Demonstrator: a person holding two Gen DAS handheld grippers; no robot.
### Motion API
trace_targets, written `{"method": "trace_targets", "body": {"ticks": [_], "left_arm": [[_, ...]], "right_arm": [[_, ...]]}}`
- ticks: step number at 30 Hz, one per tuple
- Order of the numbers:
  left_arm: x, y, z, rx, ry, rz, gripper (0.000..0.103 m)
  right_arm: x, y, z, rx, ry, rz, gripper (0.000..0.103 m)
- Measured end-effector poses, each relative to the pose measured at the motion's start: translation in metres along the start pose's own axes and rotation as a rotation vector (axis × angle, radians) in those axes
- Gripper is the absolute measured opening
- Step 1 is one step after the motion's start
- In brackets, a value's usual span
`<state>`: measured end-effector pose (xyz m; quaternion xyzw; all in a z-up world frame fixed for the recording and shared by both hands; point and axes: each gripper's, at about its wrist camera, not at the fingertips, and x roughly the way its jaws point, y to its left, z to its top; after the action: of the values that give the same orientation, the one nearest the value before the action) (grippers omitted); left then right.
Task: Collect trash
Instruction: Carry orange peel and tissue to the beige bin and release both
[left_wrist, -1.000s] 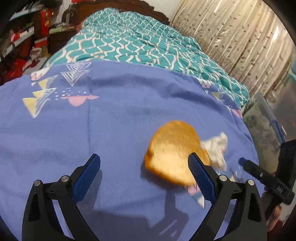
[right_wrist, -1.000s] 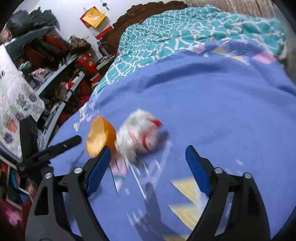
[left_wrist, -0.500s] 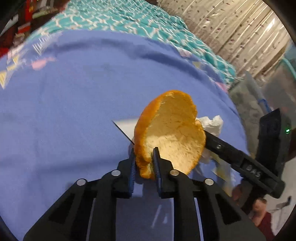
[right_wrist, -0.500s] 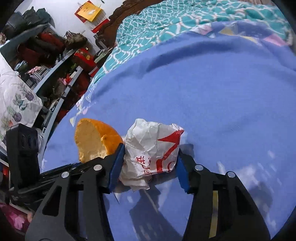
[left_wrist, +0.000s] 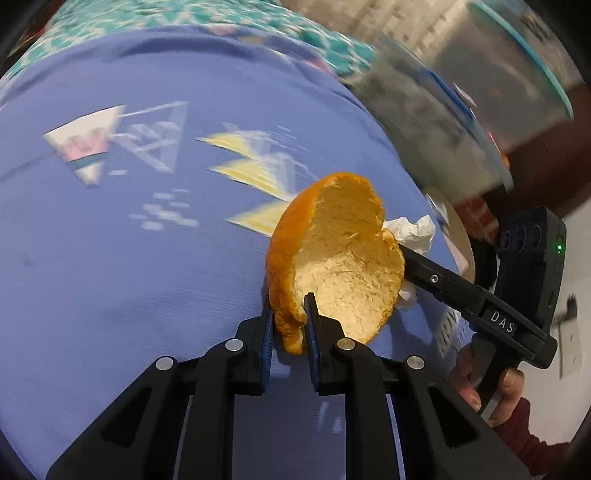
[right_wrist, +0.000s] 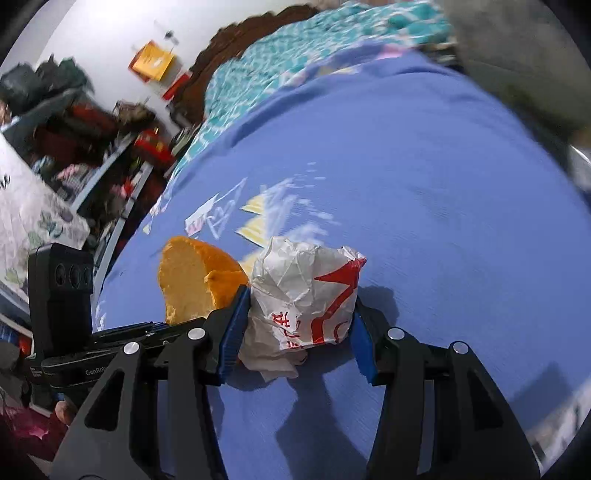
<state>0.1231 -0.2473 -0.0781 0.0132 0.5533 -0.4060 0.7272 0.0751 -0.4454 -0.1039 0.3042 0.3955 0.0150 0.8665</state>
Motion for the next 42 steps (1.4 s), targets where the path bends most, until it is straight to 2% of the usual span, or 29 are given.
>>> {"method": "trace_targets", "body": {"ticks": [1,3,5,9,11,12,15,16,18,23,25,26,27,28,30,31,35,37,42], "left_arm": [[0.005,-0.009,-0.001,0.017,0.010,-0.002,0.014],[0.020,-0.038,-0.002,0.065,0.041,-0.009,0.014],[0.034,-0.062,0.000,0.104,0.067,-0.016,0.014],[0.066,-0.116,0.010,0.199,0.113,-0.019,0.015],[0.081,-0.139,0.020,0.241,0.123,-0.020,0.015],[0.088,-0.153,0.024,0.264,0.127,-0.022,0.015],[0.106,-0.186,0.036,0.314,0.133,-0.033,0.015],[0.115,-0.202,0.042,0.340,0.133,-0.041,0.015],[0.130,-0.223,0.053,0.367,0.137,-0.050,0.015],[0.168,-0.262,0.078,0.385,0.163,-0.072,0.015],[0.182,-0.278,0.084,0.411,0.156,-0.056,0.018],[0.189,-0.282,0.085,0.415,0.165,-0.045,0.023],[0.197,-0.284,0.087,0.414,0.186,-0.044,0.041],[0.200,-0.283,0.087,0.406,0.189,-0.041,0.051],[0.200,-0.283,0.085,0.406,0.180,-0.044,0.051],[0.198,-0.281,0.083,0.414,0.183,-0.051,0.051],[0.181,-0.269,0.075,0.433,0.160,-0.040,0.053],[0.172,-0.265,0.071,0.441,0.136,-0.032,0.059],[0.145,-0.247,0.050,0.482,0.095,-0.004,0.062]], "right_arm": [[-0.023,-0.021,-0.010,0.035,-0.042,-0.014,0.053],[-0.033,-0.030,-0.015,0.050,-0.057,-0.019,0.053],[-0.064,-0.064,-0.025,0.110,-0.111,-0.032,0.053],[-0.091,-0.094,-0.029,0.157,-0.166,-0.059,0.053],[-0.114,-0.123,-0.028,0.199,-0.224,-0.088,0.053],[-0.114,-0.123,-0.028,0.199,-0.224,-0.088,0.053],[-0.139,-0.154,-0.023,0.250,-0.283,-0.106,0.053],[-0.156,-0.174,-0.017,0.267,-0.327,-0.137,0.053],[-0.160,-0.181,-0.013,0.273,-0.340,-0.149,0.053],[-0.185,-0.224,0.007,0.326,-0.407,-0.192,0.053],[-0.190,-0.237,0.017,0.331,-0.419,-0.218,0.058],[-0.188,-0.242,0.023,0.329,-0.416,-0.242,0.061],[-0.183,-0.246,0.029,0.325,-0.403,-0.275,0.074],[-0.174,-0.254,0.037,0.322,-0.366,-0.325,0.080],[-0.161,-0.259,0.044,0.313,-0.324,-0.386,0.080],[-0.161,-0.259,0.044,0.313,-0.324,-0.386,0.080],[-0.180,-0.257,0.032,0.322,-0.420,-0.419,0.081],[-0.185,-0.256,0.025,0.341,-0.448,-0.413,0.081],[-0.192,-0.250,0.007,0.372,-0.458,-0.393,0.081]]}}
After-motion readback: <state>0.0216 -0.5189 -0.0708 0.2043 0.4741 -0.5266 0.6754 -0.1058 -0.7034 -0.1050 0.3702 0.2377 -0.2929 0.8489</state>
